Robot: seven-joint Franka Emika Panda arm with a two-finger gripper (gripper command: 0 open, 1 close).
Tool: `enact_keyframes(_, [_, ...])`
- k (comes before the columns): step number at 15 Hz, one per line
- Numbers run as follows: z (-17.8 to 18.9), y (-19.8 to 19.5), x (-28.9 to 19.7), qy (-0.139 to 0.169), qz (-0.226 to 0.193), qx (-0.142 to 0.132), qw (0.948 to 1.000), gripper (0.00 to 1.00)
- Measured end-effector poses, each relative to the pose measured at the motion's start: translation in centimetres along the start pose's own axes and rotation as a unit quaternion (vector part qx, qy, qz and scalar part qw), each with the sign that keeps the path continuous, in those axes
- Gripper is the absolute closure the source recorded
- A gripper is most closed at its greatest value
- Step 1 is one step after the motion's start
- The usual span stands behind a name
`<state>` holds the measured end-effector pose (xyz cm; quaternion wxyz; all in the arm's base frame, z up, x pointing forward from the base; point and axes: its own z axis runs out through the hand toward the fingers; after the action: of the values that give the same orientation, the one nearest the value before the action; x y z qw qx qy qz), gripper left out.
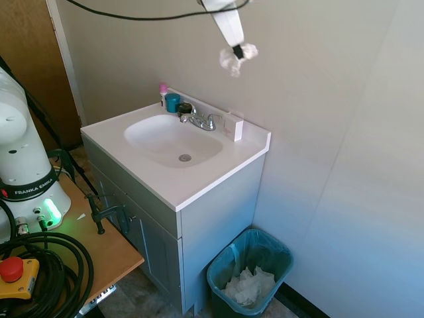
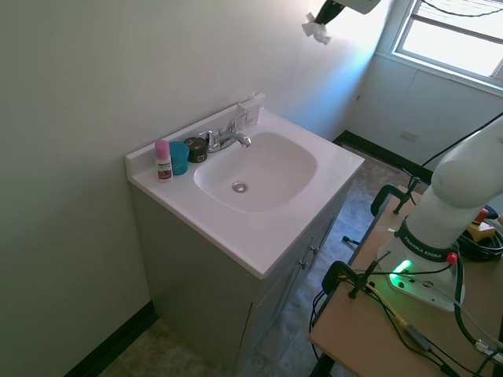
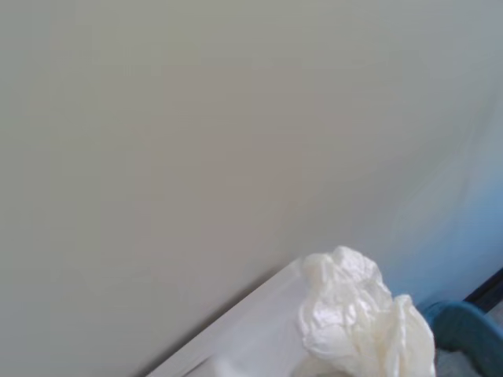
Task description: Throw the tissue in the trash bin
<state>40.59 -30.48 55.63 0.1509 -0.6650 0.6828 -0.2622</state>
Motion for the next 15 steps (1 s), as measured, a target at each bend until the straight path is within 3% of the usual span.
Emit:
enact_keyframes(3, [7.2,3.6,6.7,0.024,0.098,-0.038,0.9941,1.00])
enact_keyframes(5, [13.1,5.3,7.7,0.007,0.138,-0.073,0.9877,1.00])
enact_keyframes(9, [23.4,7.2,10.1,-0.021,0.153,-0.140,0.9780,1.00])
enact_keyframes(13, [27.8,7.7,11.0,-0.039,0.138,-0.184,0.9724,1.00])
enact_keyframes(14, [28.2,7.4,10.7,-0.041,0.133,-0.188,0.9724,0.00])
enact_keyframes(15, [28.4,7.1,10.4,-0.043,0.129,-0.189,0.9725,0.00])
